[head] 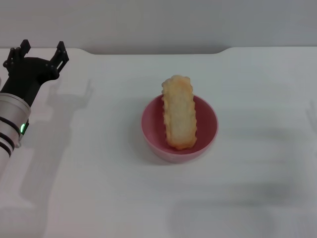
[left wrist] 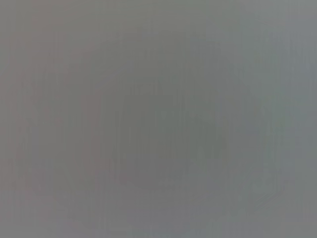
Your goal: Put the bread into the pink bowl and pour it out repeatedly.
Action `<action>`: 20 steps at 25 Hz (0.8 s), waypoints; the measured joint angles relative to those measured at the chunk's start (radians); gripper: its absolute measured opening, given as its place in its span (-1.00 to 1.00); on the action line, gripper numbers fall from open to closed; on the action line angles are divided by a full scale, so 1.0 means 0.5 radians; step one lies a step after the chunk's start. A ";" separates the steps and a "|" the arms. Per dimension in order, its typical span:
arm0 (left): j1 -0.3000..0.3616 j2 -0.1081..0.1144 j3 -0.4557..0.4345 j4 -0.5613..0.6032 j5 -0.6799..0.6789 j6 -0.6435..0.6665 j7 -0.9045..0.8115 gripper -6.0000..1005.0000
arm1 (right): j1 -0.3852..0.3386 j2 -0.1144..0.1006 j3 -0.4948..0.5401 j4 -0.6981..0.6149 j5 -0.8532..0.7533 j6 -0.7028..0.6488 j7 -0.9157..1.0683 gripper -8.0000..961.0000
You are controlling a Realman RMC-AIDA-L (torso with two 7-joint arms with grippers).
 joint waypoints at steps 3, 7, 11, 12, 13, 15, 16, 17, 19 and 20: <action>0.002 0.000 0.010 -0.002 0.000 0.008 0.000 0.69 | 0.001 -0.001 0.000 0.001 0.000 0.002 0.003 0.66; 0.005 0.000 0.019 -0.002 0.001 0.012 -0.008 0.69 | 0.015 -0.003 0.001 0.004 0.008 0.034 0.020 0.66; 0.008 0.003 0.024 -0.002 0.001 0.017 -0.022 0.69 | 0.032 -0.008 0.006 0.005 -0.005 0.063 0.101 0.66; 0.009 0.003 0.025 -0.002 0.001 0.018 -0.022 0.69 | 0.036 -0.008 0.008 0.006 -0.008 0.063 0.109 0.66; 0.011 0.003 0.029 -0.002 0.002 0.022 -0.022 0.69 | 0.042 -0.008 0.008 0.010 -0.008 0.063 0.109 0.66; 0.014 0.003 0.029 -0.002 0.002 0.027 -0.023 0.69 | 0.051 -0.004 0.008 0.024 -0.008 0.055 0.108 0.66; 0.016 0.003 0.029 -0.002 0.002 0.030 -0.024 0.69 | 0.055 -0.002 0.008 0.033 -0.007 0.051 0.103 0.66; 0.020 0.003 0.030 -0.002 0.002 0.037 -0.025 0.69 | 0.056 -0.001 0.008 0.037 -0.007 0.048 0.101 0.66; 0.026 0.003 0.032 -0.003 0.002 0.052 -0.025 0.69 | 0.056 -0.001 0.005 0.039 -0.008 0.047 0.099 0.66; 0.027 0.003 0.032 -0.004 0.002 0.057 -0.025 0.69 | 0.056 -0.001 0.004 0.041 -0.008 0.046 0.098 0.66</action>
